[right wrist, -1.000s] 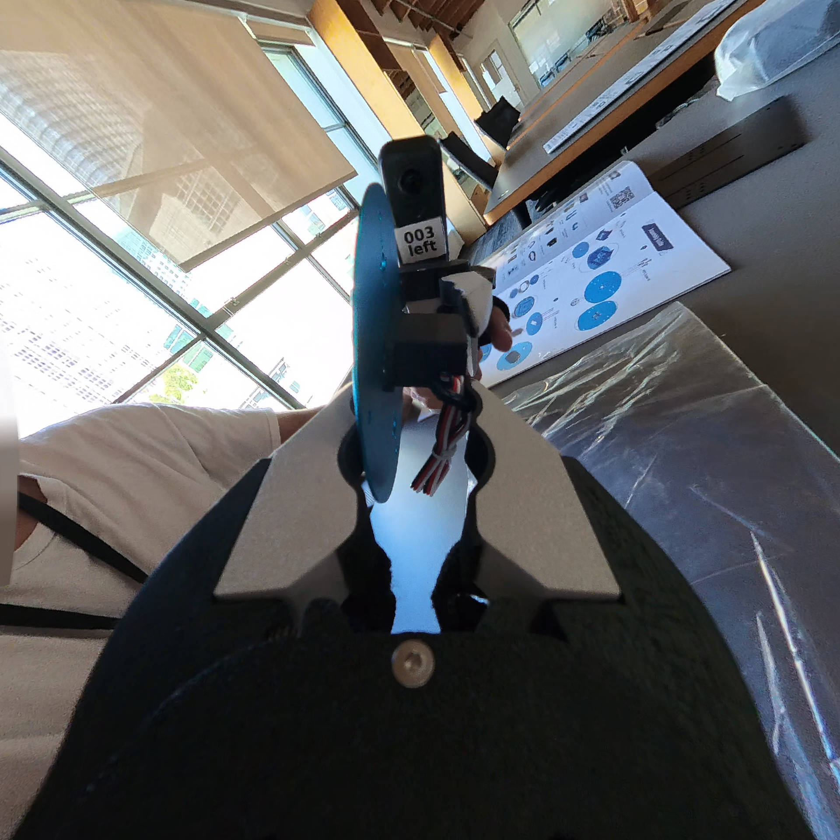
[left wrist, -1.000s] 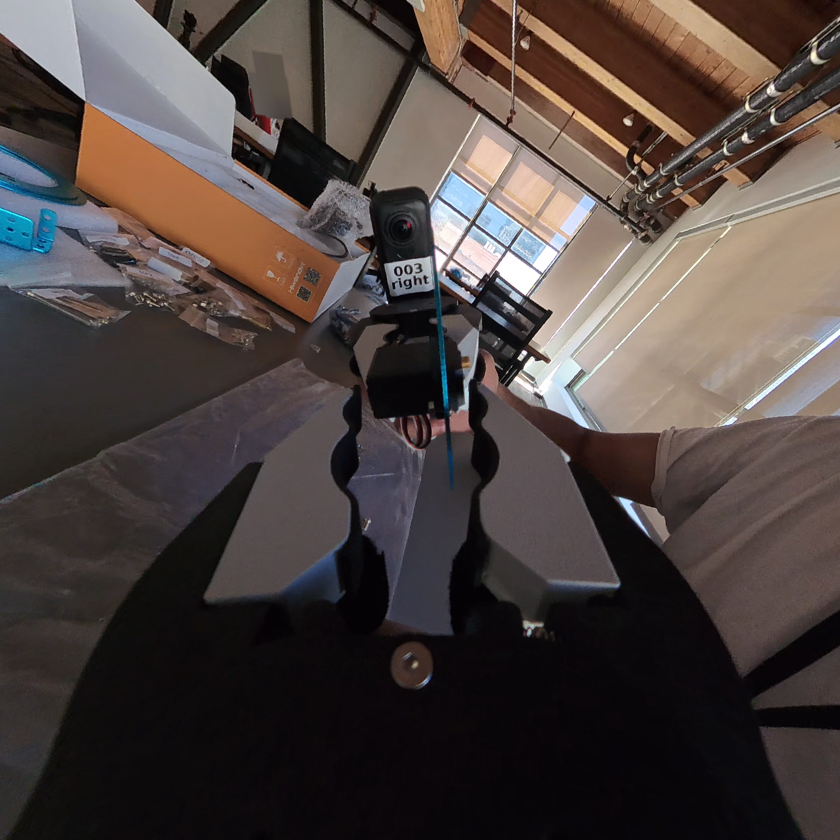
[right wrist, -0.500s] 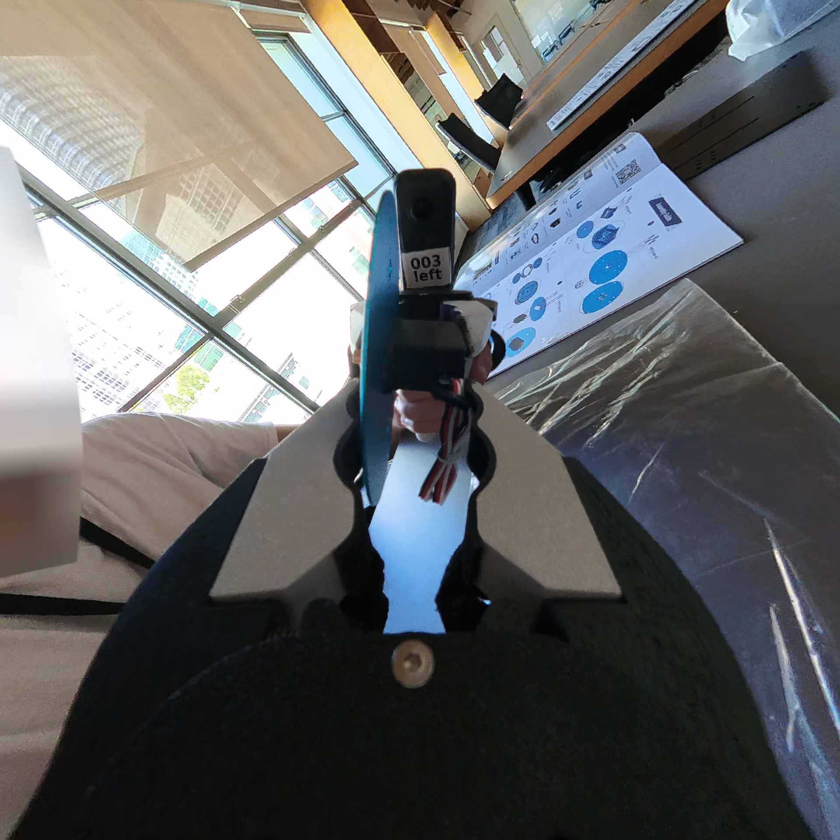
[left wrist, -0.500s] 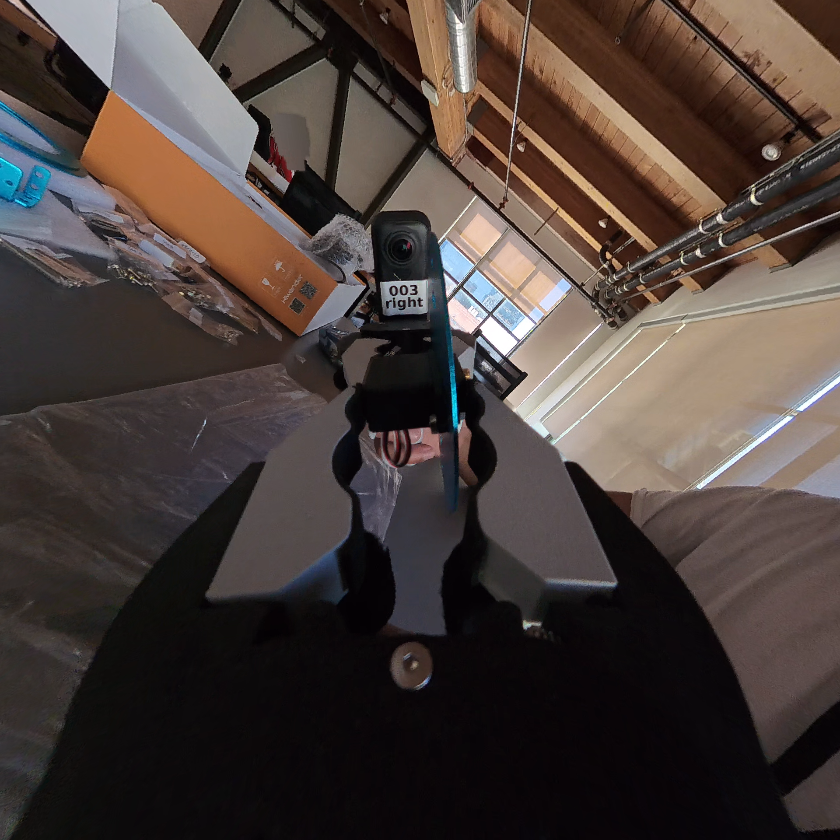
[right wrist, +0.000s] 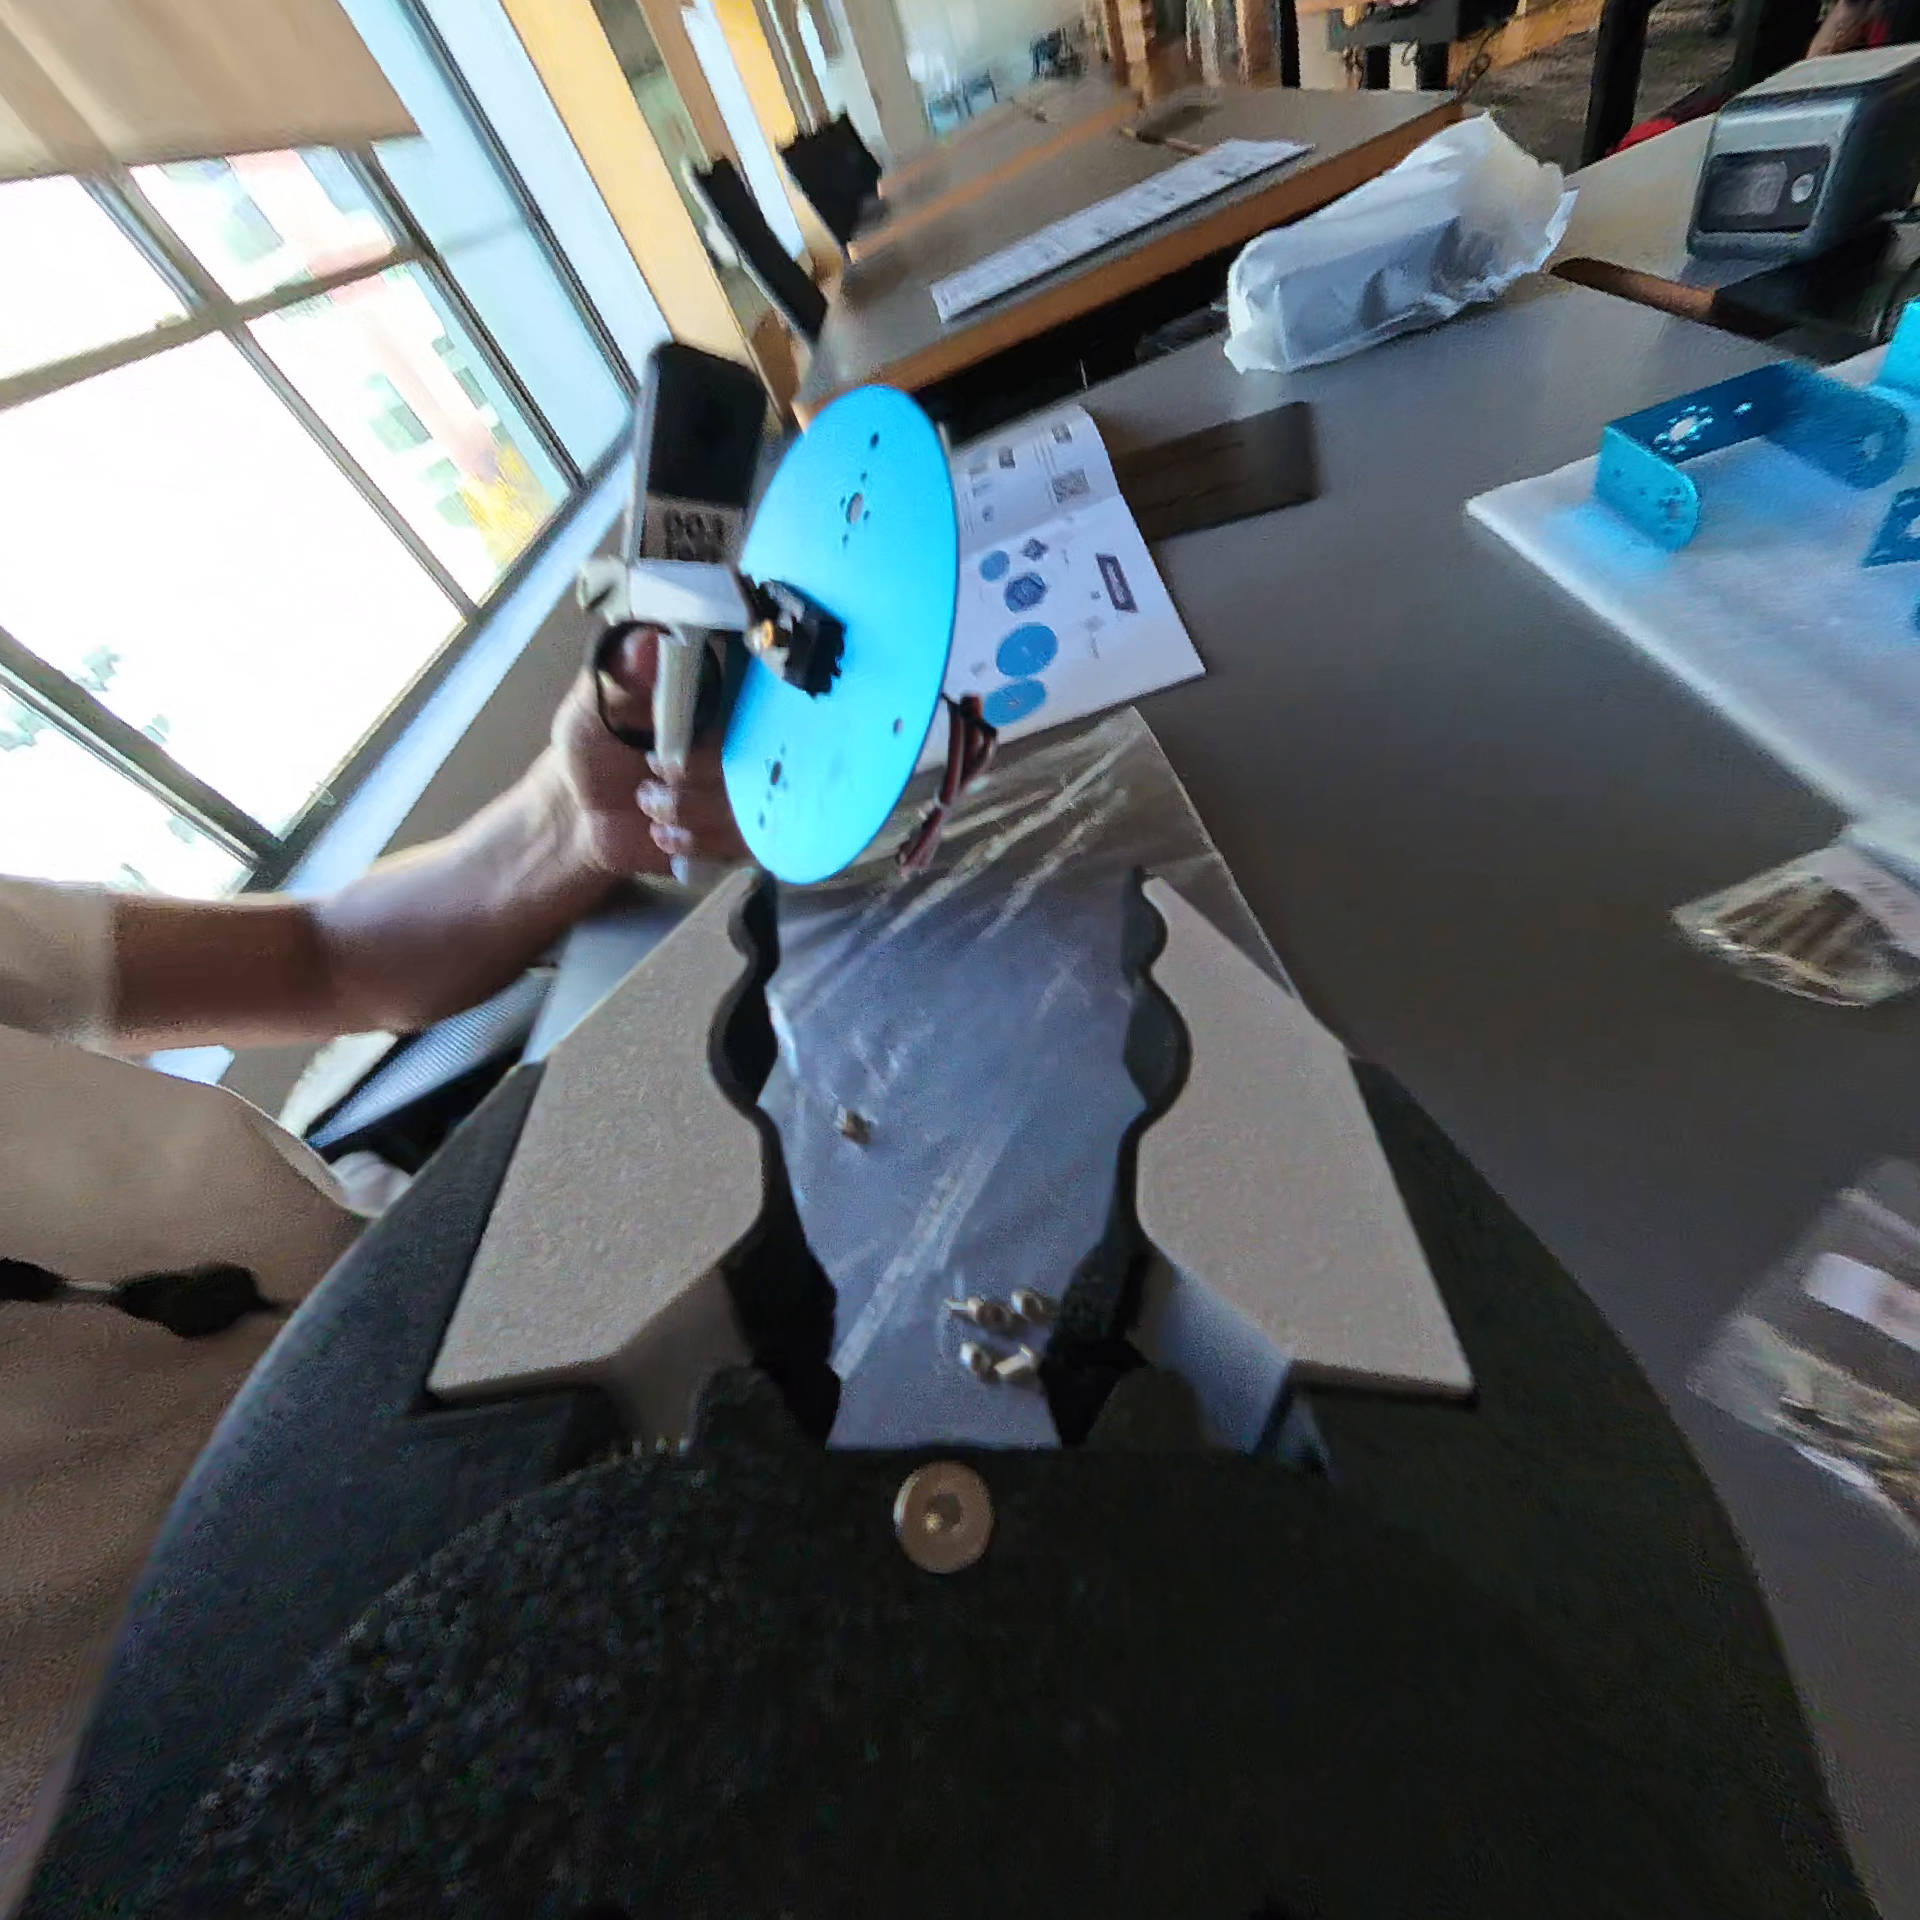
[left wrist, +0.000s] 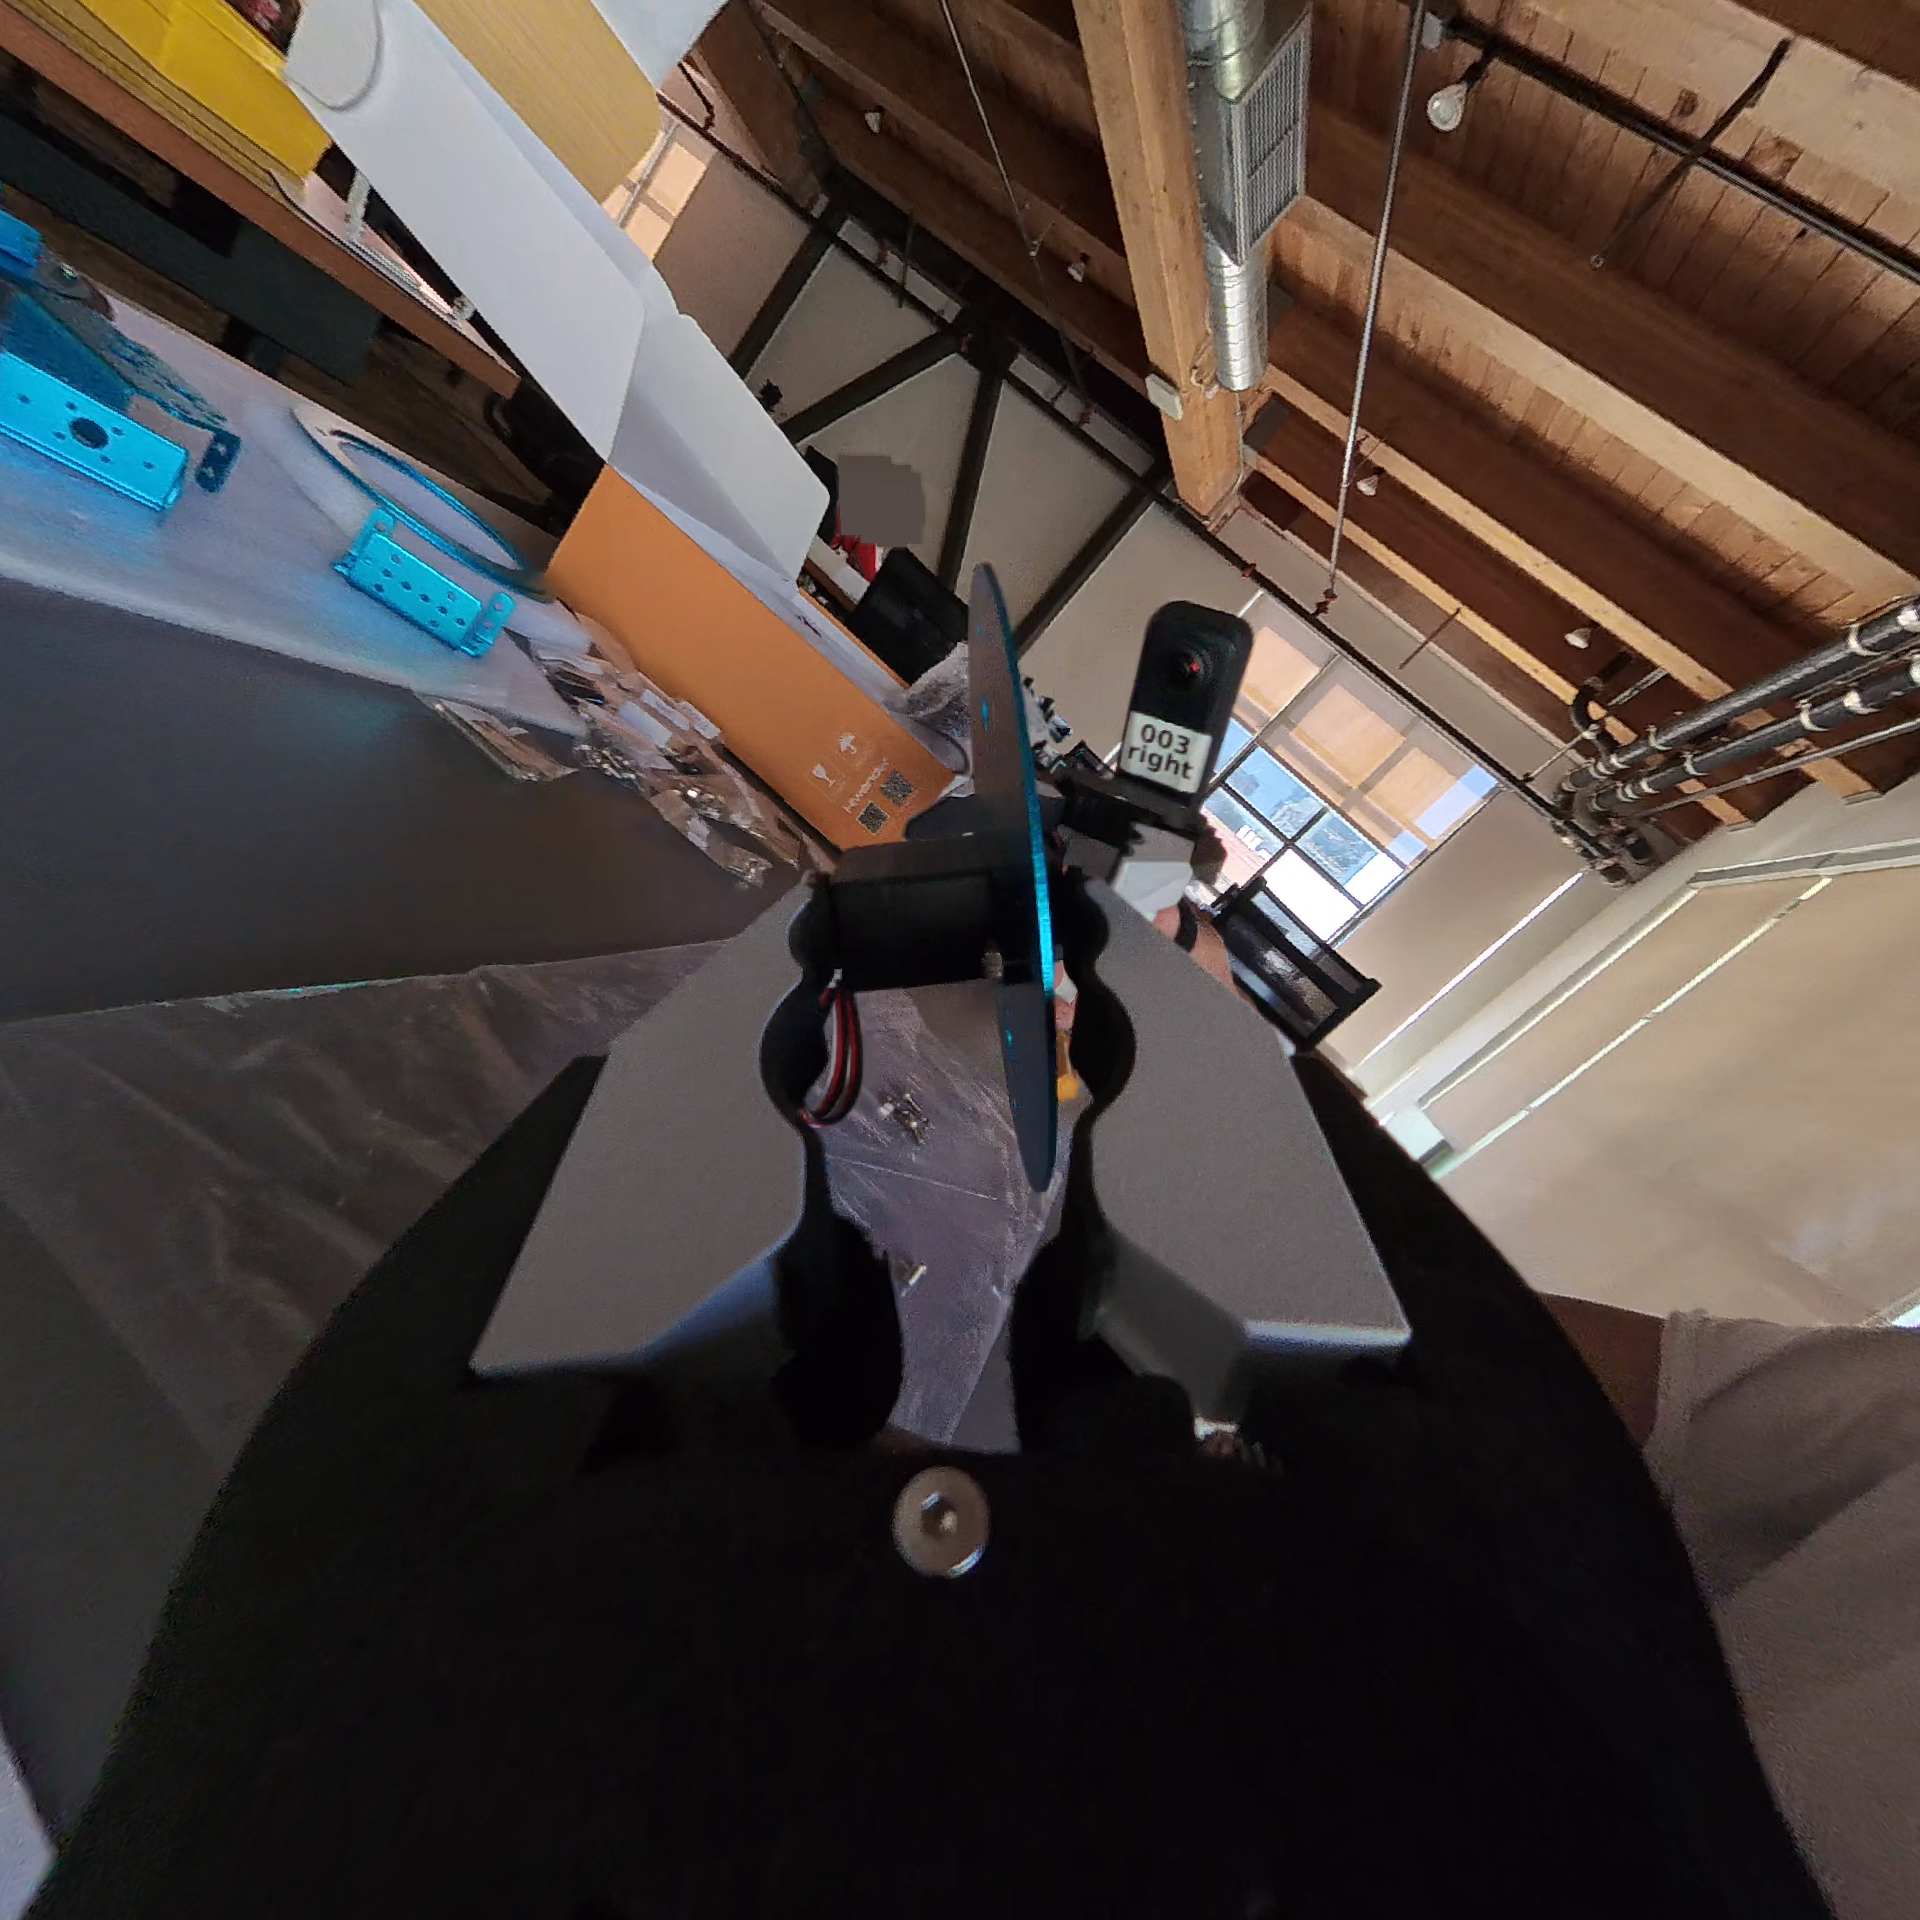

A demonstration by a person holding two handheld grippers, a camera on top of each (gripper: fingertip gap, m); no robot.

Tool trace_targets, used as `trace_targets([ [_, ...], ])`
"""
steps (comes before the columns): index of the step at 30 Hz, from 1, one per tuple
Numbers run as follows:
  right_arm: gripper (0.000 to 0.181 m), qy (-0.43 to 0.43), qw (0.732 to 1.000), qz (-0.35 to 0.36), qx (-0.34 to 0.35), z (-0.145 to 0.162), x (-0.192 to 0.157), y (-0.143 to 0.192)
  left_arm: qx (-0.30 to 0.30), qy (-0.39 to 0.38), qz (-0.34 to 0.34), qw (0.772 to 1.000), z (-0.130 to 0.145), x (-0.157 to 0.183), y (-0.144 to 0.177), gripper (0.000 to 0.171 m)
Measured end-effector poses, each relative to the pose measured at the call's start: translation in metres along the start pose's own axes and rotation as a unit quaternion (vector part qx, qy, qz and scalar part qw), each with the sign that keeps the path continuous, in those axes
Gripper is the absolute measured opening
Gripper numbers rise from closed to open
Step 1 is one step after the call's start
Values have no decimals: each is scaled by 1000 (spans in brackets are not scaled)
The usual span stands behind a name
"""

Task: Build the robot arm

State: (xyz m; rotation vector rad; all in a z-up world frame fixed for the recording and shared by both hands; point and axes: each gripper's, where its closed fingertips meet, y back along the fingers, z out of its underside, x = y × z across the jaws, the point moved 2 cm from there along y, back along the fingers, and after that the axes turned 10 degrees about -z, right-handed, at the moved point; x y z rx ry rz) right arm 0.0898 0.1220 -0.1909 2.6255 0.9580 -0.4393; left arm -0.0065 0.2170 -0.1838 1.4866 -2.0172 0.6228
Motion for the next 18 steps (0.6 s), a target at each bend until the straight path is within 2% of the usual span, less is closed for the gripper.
trace_targets([
  [2,66,22,998,44,-49,9,8,6,4,-12,-8,1000,0,-1,-1,43],
  [5,45,68,985,105,-120,17,18,18,0,3,-25,1000,4,-10,-1,43],
  [7,33,86,966,133,-206,33,23,29,-2,25,-24,999,5,-15,-1,43],
  [10,21,90,938,116,-315,67,16,38,9,30,-6,999,1,-12,1,43],
  [13,20,97,924,97,-356,84,12,38,7,37,-3,999,2,-12,2,43],
  [18,18,94,931,55,-349,84,0,33,-4,58,-7,998,3,-17,1,43],
])
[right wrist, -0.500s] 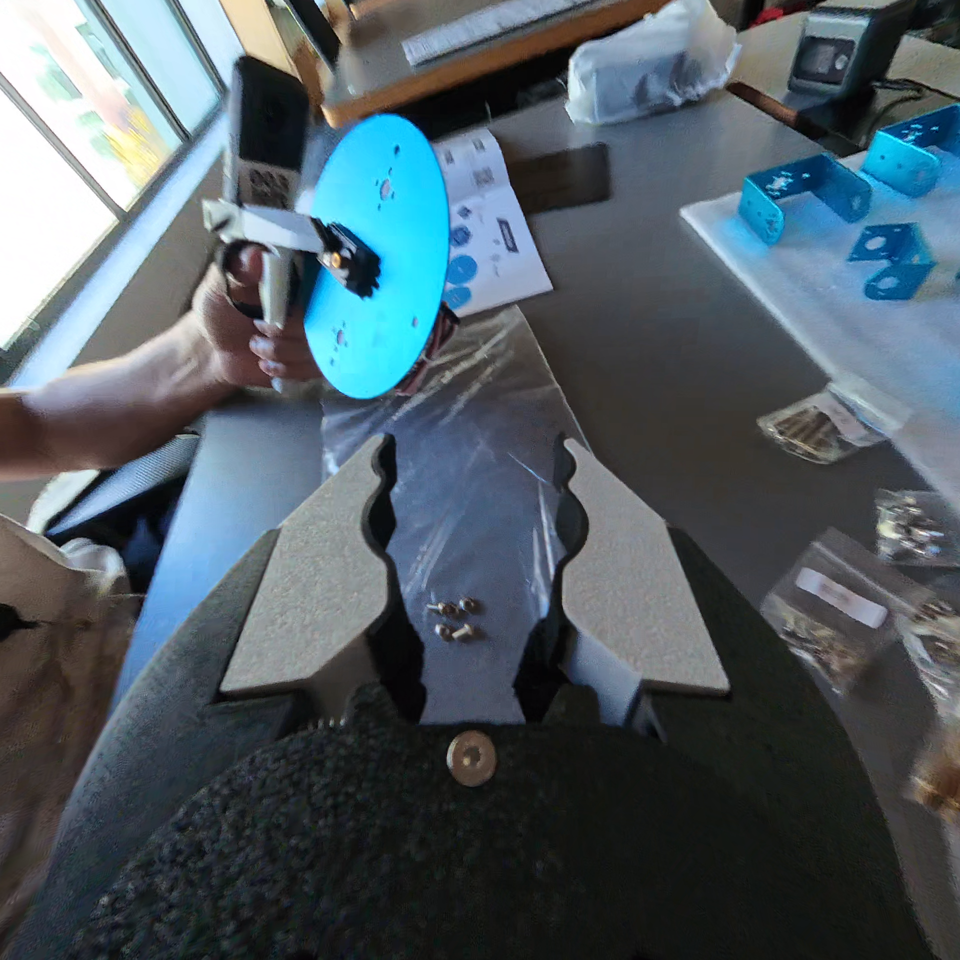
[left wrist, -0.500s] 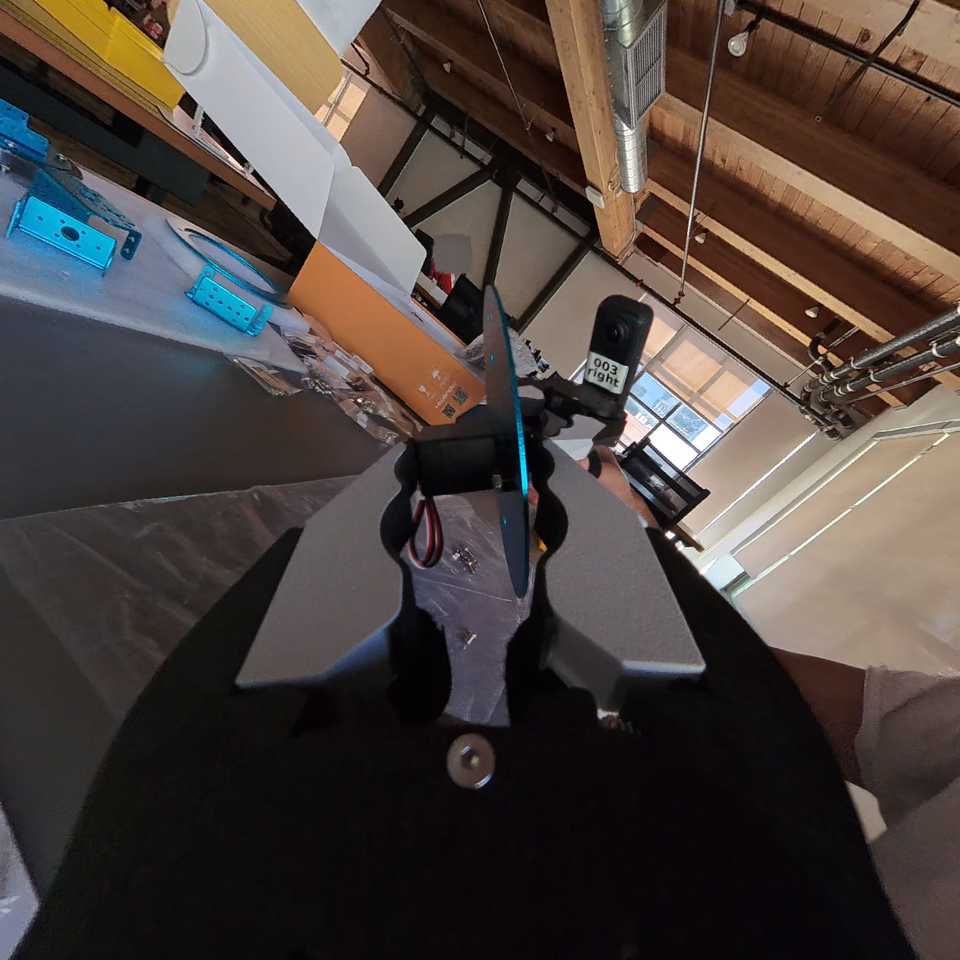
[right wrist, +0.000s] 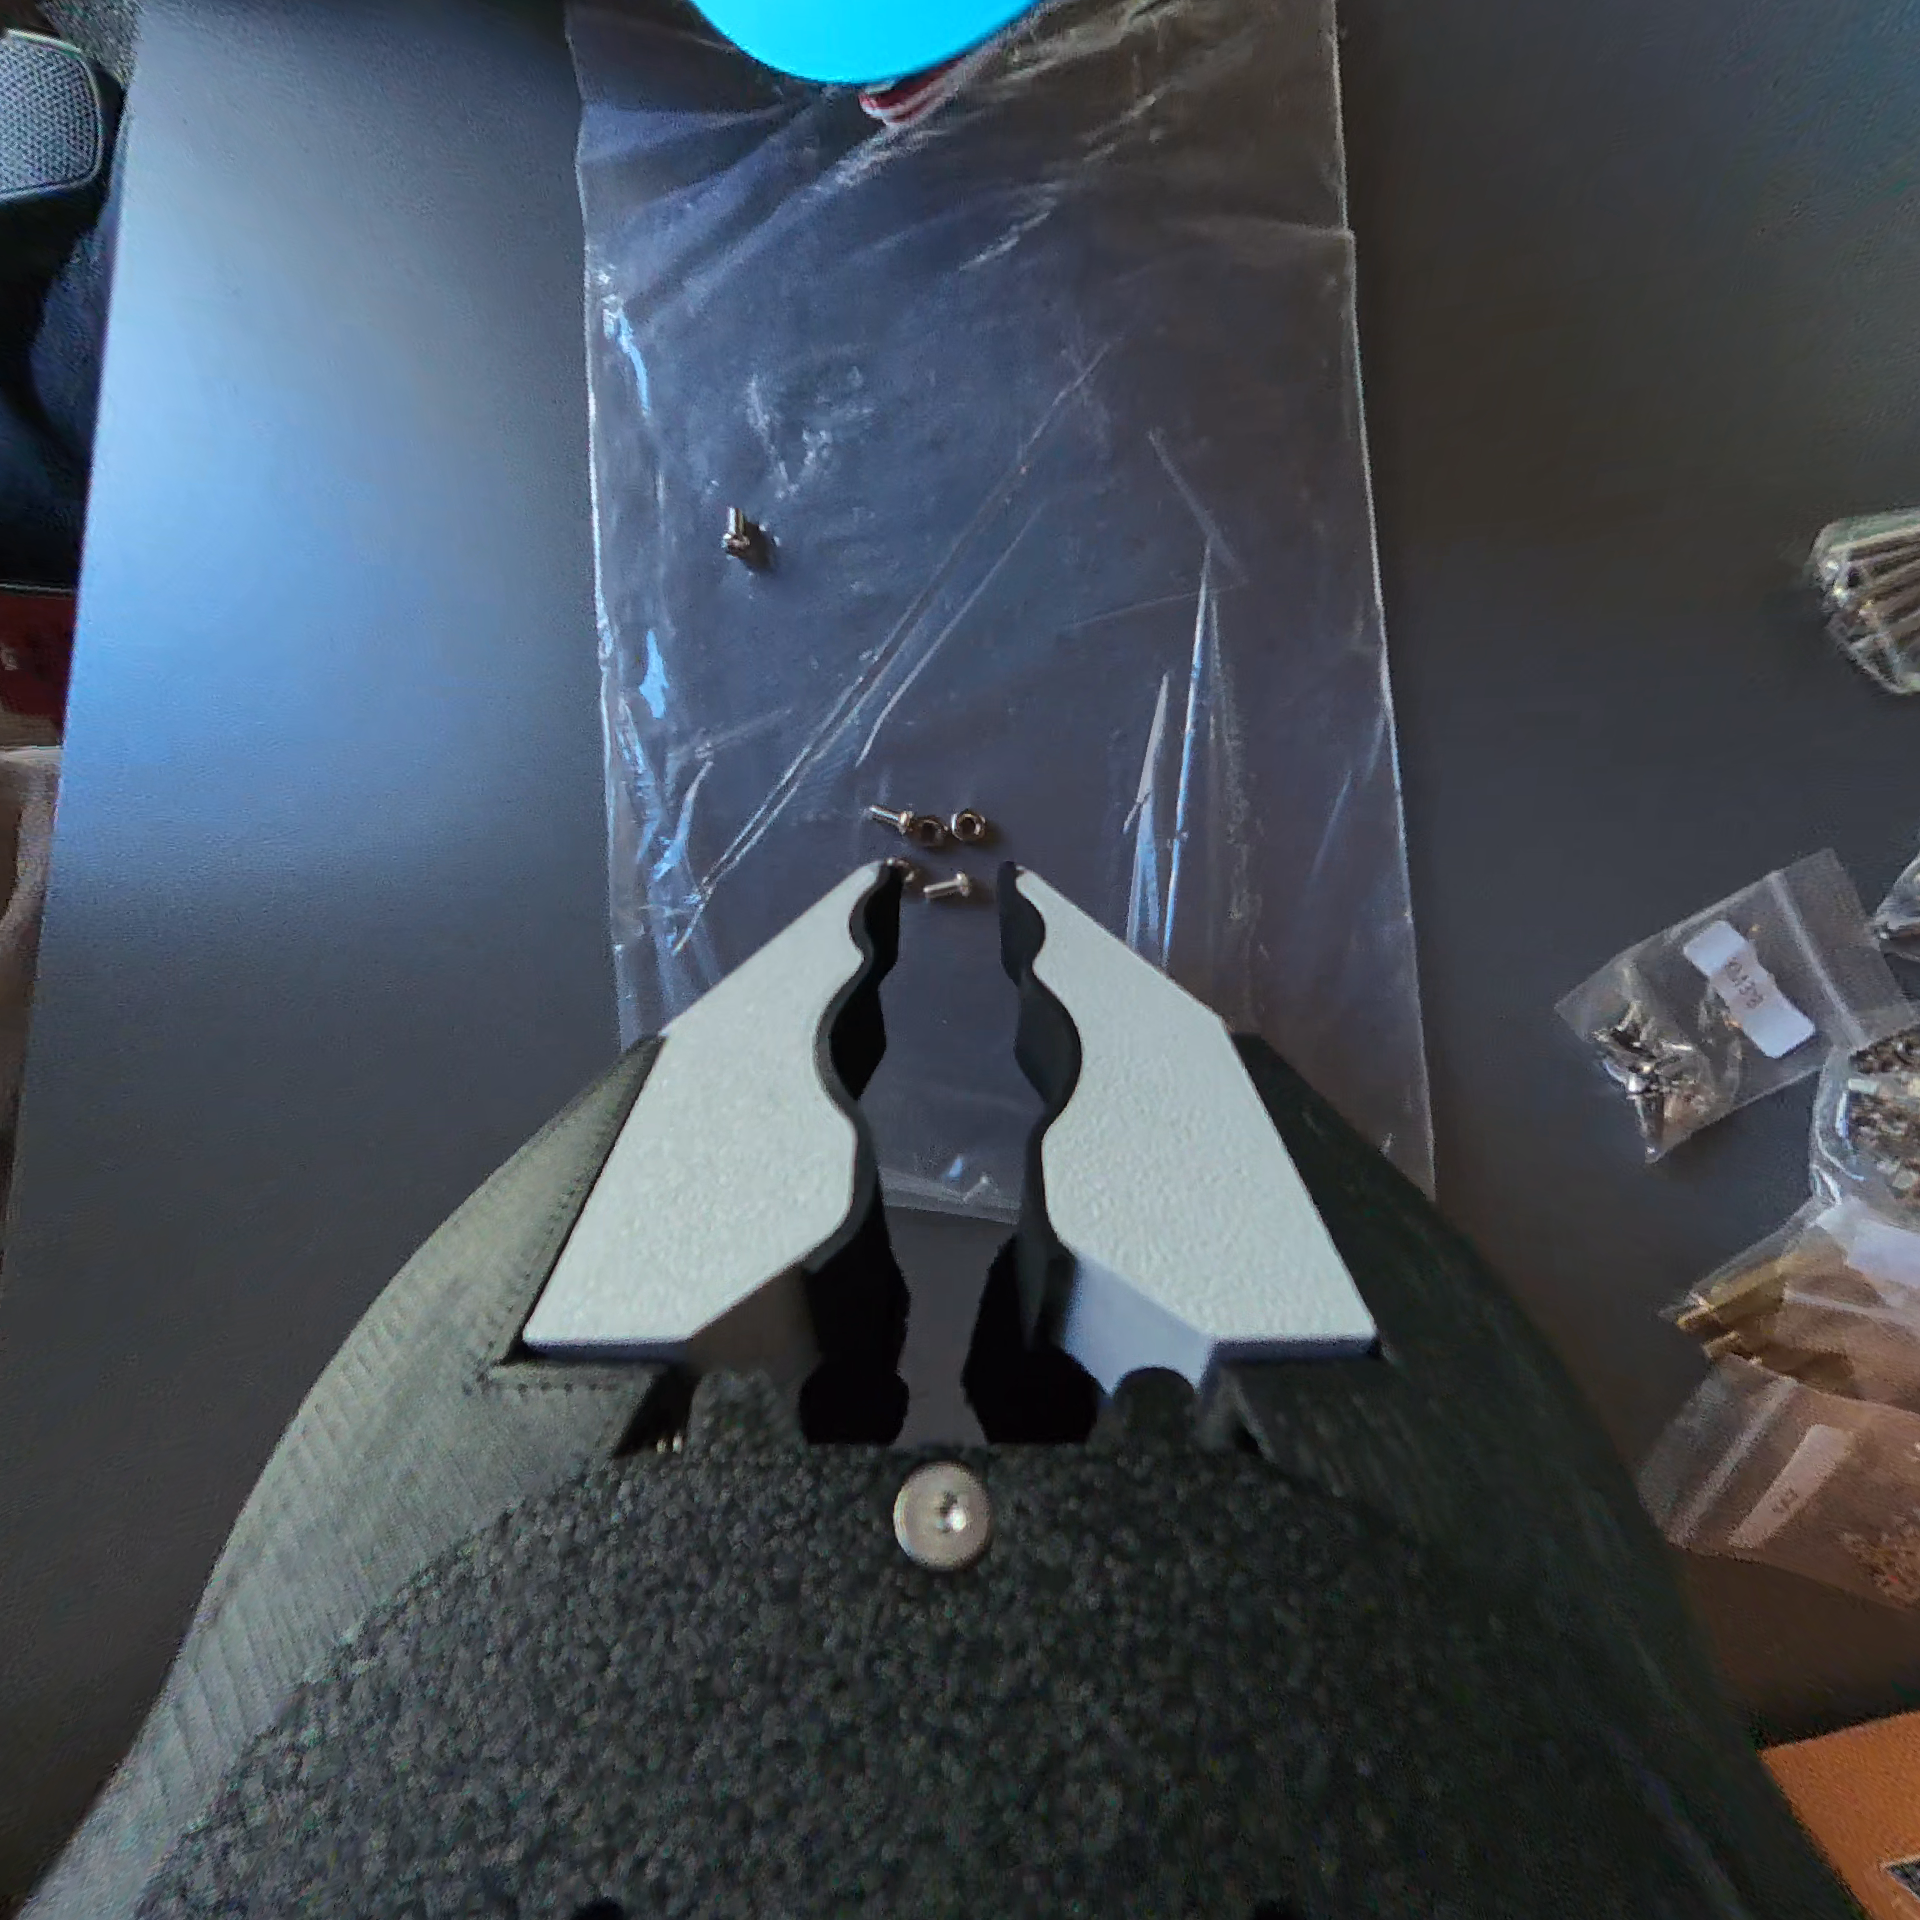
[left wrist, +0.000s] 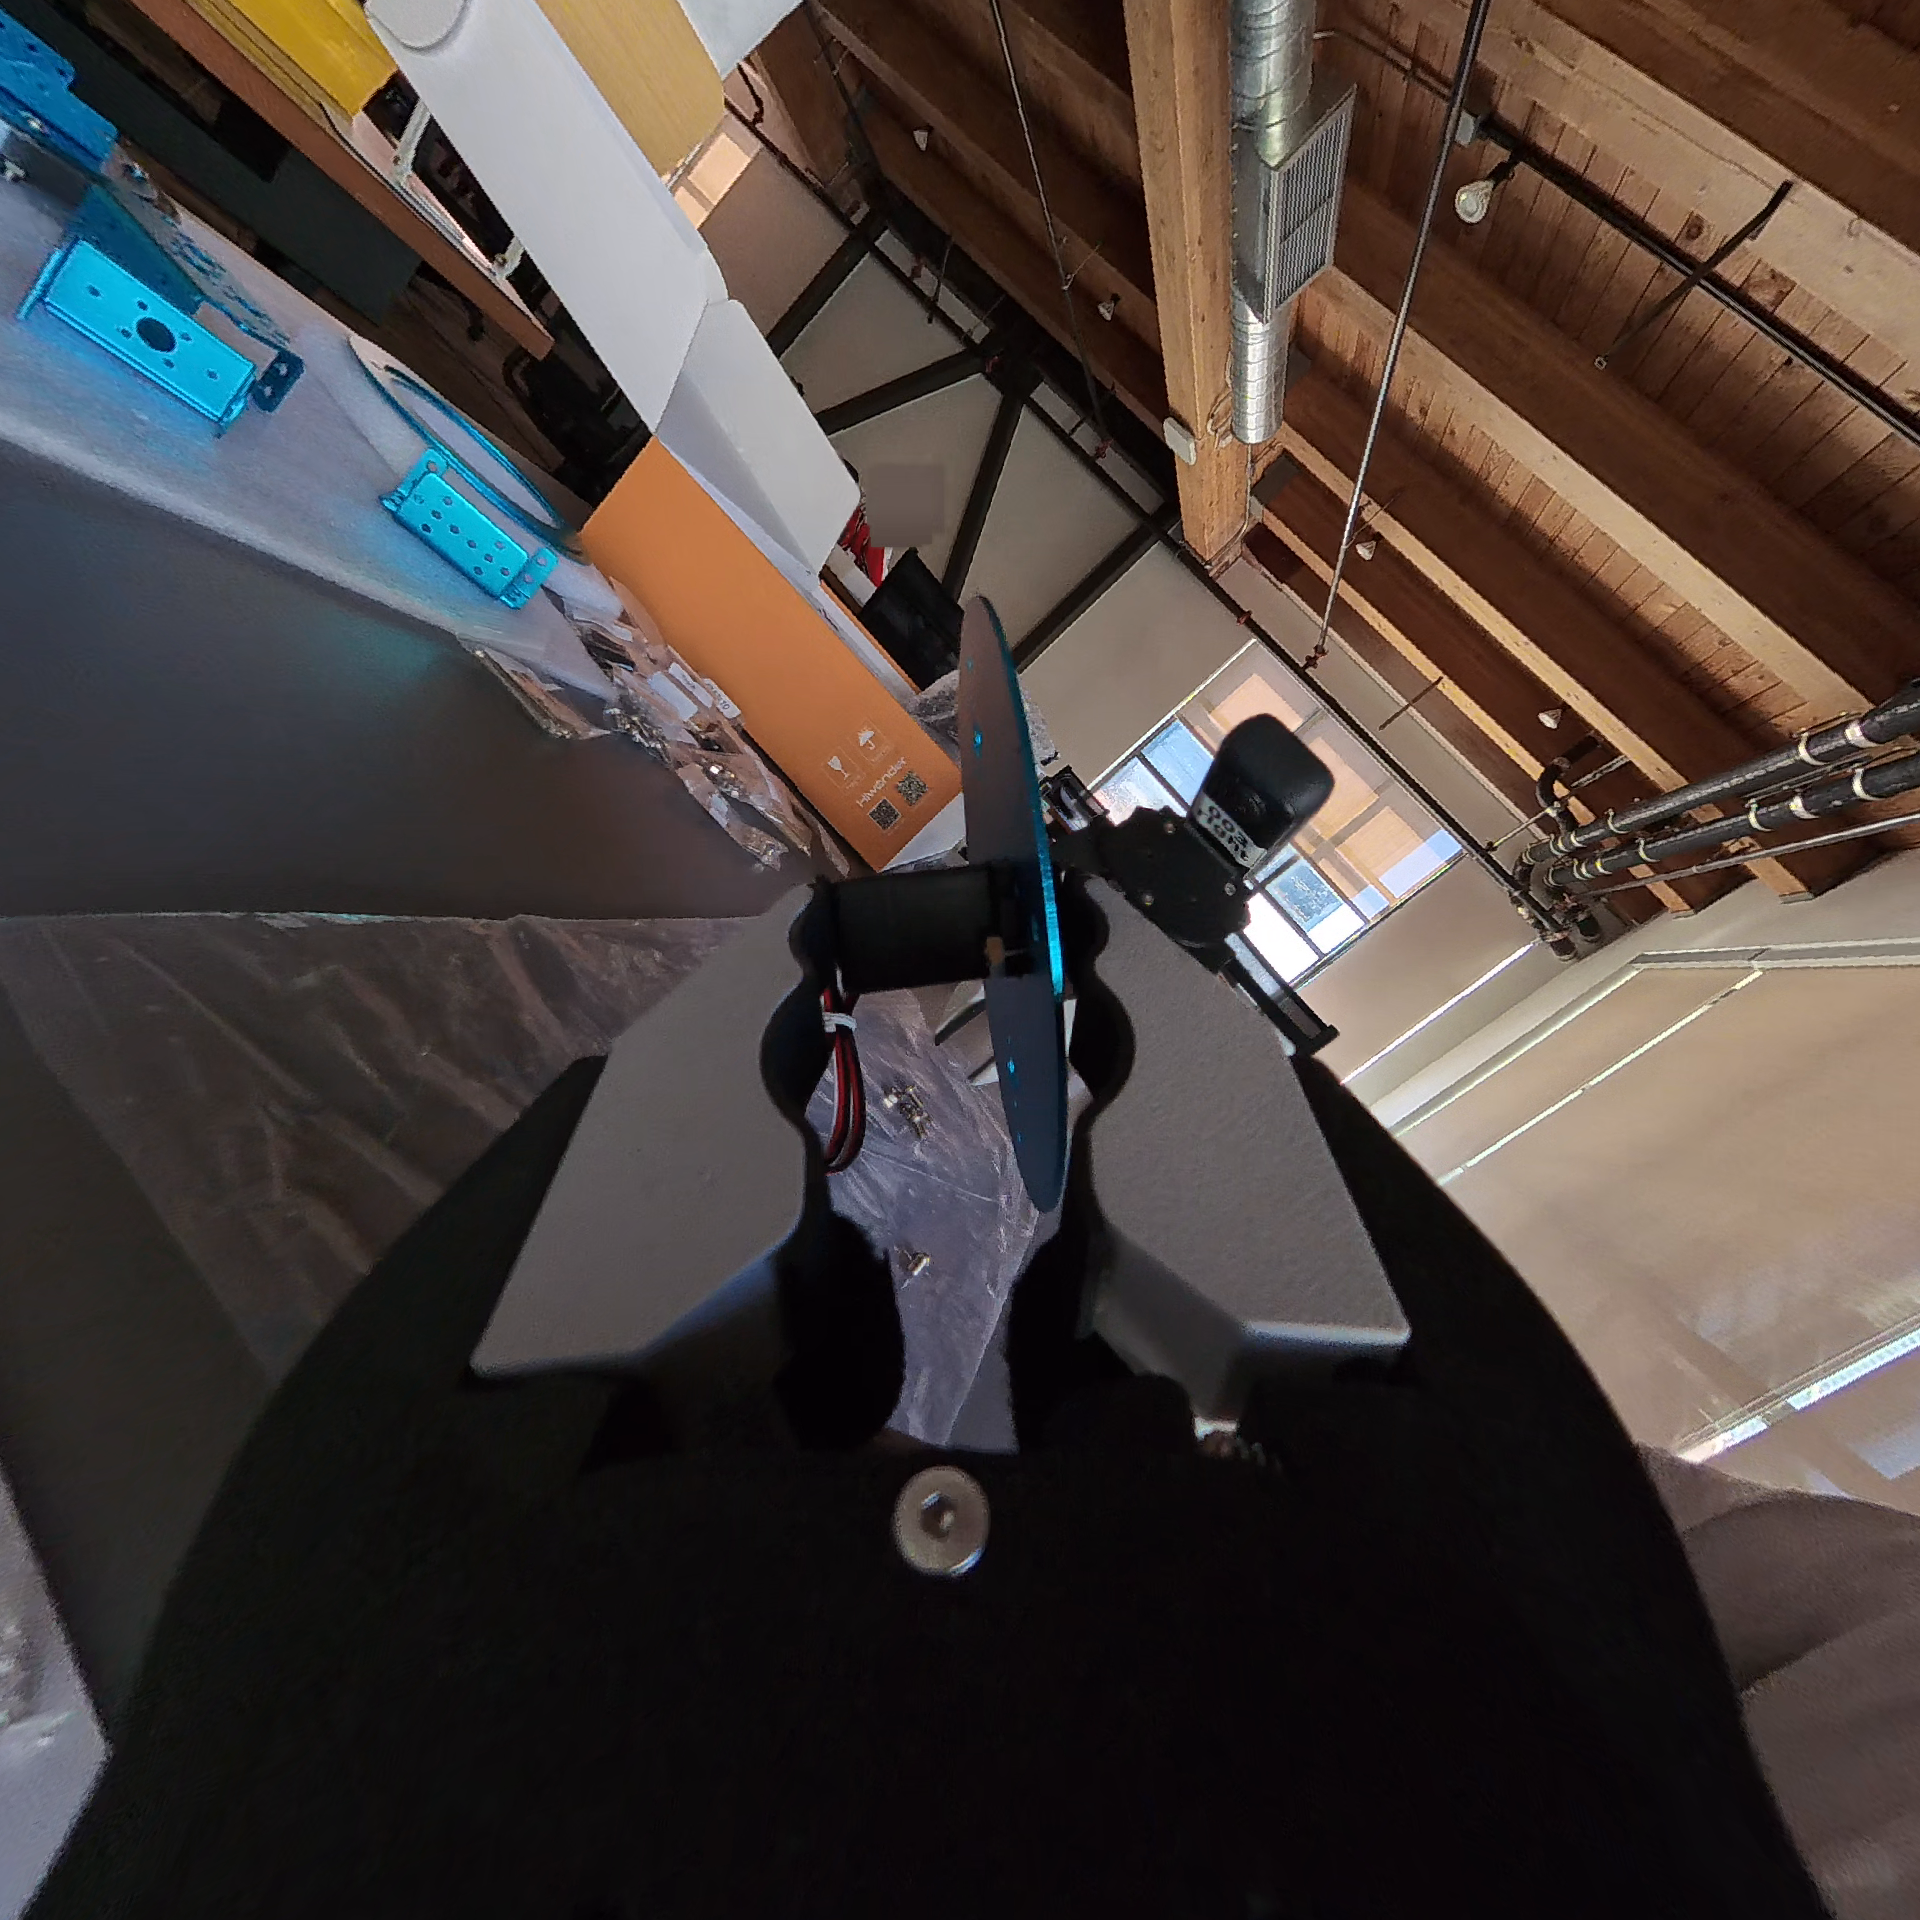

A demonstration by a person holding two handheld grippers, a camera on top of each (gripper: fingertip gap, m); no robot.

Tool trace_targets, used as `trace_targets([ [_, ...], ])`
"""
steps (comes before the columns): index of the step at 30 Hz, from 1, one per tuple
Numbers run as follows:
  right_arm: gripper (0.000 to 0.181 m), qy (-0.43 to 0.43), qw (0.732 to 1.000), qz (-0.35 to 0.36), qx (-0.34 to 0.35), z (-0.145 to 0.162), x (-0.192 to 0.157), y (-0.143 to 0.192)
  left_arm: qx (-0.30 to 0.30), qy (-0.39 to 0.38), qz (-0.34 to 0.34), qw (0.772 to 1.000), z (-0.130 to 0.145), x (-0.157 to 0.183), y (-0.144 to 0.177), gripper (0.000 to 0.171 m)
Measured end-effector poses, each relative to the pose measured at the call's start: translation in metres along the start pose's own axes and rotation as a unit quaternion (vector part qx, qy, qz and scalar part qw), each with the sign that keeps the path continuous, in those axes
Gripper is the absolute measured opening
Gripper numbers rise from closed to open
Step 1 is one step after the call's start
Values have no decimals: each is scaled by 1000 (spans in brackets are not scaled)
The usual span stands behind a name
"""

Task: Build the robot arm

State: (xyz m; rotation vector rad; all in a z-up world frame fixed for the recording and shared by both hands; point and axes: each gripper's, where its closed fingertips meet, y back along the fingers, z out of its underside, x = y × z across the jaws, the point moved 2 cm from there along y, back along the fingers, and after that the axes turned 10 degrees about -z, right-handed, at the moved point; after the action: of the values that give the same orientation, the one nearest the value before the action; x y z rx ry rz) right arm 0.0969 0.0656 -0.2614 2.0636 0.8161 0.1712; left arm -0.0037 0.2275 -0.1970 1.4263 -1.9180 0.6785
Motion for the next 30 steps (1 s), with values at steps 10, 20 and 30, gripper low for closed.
trace_targets([
  [10,11,-2,1000,7,-11,7,8,-6,-39,27,16,999,4,-3,-6,43],
  [20,5,-22,999,-38,6,7,6,-20,-42,28,22,998,7,1,-4,43],
  [30,1,4,1000,4,18,-1,11,-10,-40,38,30,998,8,3,-1,43],
])
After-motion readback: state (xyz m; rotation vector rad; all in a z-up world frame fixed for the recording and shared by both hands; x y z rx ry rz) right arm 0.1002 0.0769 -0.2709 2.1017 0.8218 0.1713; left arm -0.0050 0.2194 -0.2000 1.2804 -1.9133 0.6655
